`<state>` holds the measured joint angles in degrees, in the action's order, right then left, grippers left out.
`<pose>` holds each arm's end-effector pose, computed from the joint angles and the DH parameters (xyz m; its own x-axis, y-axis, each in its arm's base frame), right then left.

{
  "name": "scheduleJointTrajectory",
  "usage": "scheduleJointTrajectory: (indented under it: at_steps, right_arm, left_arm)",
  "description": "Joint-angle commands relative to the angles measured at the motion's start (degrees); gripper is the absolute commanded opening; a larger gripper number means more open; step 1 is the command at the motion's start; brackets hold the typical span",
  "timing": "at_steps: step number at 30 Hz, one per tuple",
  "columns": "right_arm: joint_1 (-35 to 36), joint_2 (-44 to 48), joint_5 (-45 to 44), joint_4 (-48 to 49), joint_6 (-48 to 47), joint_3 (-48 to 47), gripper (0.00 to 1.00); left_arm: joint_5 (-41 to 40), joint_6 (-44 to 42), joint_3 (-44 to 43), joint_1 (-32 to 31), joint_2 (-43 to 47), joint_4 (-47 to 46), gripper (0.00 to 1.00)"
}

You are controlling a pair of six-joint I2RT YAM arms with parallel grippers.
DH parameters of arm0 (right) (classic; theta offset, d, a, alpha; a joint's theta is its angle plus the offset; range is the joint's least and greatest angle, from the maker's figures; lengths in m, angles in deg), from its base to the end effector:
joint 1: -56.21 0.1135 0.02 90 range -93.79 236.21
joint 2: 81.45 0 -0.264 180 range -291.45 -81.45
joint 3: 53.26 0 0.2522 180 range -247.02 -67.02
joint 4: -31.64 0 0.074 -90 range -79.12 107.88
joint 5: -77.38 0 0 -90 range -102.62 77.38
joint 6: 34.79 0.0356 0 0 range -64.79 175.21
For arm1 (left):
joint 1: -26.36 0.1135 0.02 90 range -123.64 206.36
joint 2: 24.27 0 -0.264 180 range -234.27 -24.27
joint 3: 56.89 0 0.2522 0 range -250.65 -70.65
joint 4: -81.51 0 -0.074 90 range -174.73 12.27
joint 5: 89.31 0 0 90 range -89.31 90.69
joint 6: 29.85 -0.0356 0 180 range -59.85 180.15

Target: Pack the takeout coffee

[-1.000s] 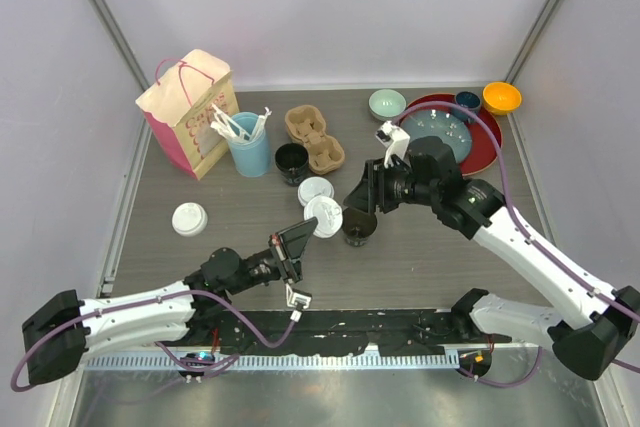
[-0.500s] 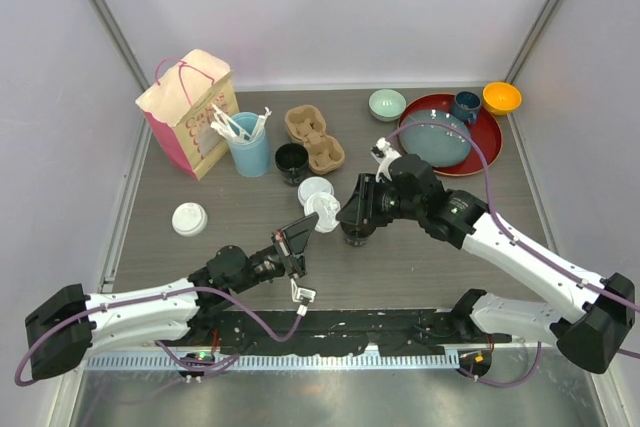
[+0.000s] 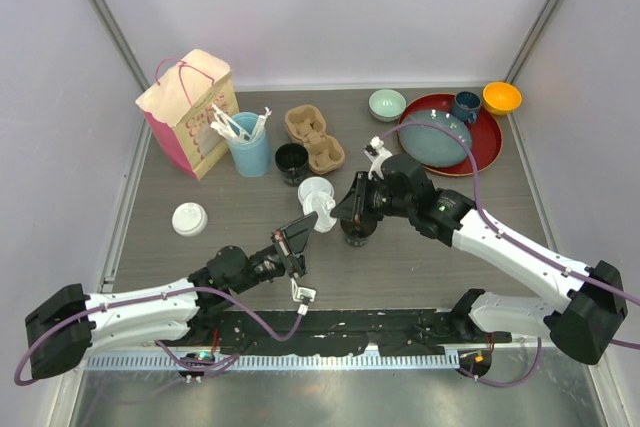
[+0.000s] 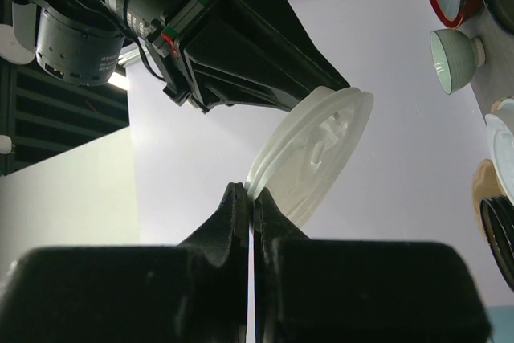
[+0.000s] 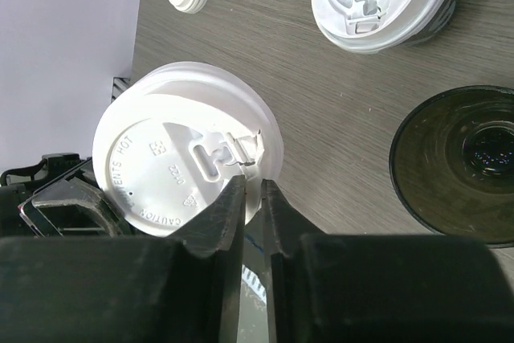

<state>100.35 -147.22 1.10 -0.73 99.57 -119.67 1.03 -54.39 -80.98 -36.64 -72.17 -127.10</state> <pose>0.1780 0.1845 0.3000 -0.8441 0.1274 -0.5209 -0.3233 0.6541 0.6838 0.0829 -0.1631 0.2167 0.7972 0.4391 0.4143 -0.4057 -0.1185 0.9063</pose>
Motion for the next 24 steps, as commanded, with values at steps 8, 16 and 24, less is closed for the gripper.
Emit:
scheduleJointTrajectory:
  at_steps: [8, 16, 24]
  right_arm:
    - [0.24, 0.21, -1.49, 4.29, -1.2, 0.52, 0.01]
    - [-0.55, 0.83, -6.94, -0.8, -7.87, -1.06, 0.01]
    - [-5.81, -0.74, -9.5, -12.31, -17.72, -8.68, 0.01]
  left_arm:
    - [-2.62, -21.78, -1.1, -0.54, 1.14, -2.11, 0.0]
    - [-7.45, -21.52, 0.22, -0.54, 3.07, 2.11, 0.58]
    - [-15.35, -15.46, -0.65, -0.54, 4.57, 8.96, 0.86]
